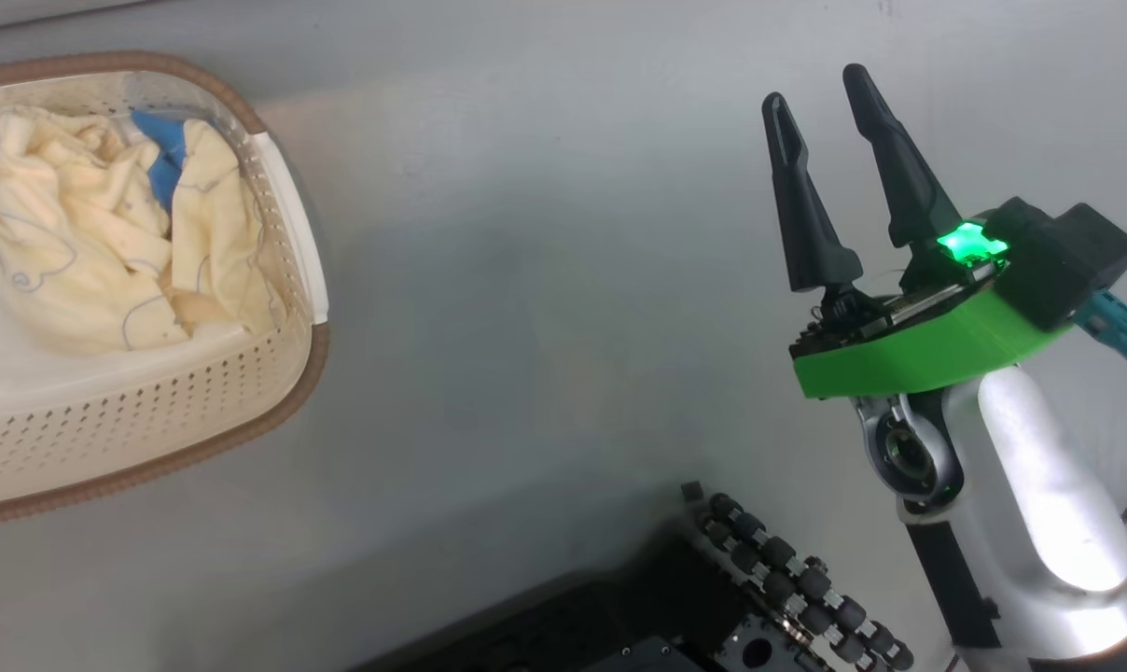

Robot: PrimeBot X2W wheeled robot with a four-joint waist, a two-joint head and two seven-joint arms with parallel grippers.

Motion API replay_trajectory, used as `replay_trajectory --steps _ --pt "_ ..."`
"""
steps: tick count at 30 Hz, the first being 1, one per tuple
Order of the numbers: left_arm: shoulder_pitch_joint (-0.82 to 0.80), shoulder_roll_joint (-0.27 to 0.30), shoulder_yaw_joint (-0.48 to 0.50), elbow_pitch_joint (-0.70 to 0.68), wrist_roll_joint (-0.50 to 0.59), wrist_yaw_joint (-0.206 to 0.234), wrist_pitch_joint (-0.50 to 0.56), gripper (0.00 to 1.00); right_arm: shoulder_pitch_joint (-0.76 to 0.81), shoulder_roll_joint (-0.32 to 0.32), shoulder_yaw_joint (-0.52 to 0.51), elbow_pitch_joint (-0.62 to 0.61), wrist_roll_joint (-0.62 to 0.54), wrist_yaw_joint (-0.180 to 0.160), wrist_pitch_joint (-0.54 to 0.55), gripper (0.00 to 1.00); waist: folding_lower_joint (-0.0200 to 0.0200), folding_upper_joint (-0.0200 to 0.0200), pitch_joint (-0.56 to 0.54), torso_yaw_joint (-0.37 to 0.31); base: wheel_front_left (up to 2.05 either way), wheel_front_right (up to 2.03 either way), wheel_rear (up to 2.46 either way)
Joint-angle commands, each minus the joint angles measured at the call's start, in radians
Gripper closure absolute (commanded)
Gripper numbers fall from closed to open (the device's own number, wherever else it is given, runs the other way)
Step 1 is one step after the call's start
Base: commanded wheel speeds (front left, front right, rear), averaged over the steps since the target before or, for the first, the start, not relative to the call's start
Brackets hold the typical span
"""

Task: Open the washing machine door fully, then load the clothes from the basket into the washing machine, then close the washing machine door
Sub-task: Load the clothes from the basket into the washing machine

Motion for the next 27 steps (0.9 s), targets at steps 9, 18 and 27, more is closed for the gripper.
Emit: replay_trajectory --steps 9,18,27 --pt "0.151 -0.021 0.022 -0.049 -0.042 0.049 -0.104 0.00 0.051 -0.005 -0.025 -0.016 -0.042 0.004 -0.007 0.00 0.0000 0.0000 -0.101 0.068 0.00 0.00 0.00" --pt "0.453 -0.070 0.052 -0.153 -0.102 0.104 -0.236 0.00 0.122 -0.005 -0.068 0.008 -0.079 0.004 -0.007 0.00 0.0000 0.0000 -0.267 0.114 0.00 0.00 0.00" --pt "0.845 -0.092 0.080 -0.477 -0.102 0.207 -0.268 0.00 0.214 -0.005 -0.088 0.043 -0.124 0.004 -0.007 0.00 0.0000 0.0000 -0.443 0.138 0.00 0.00 0.00"
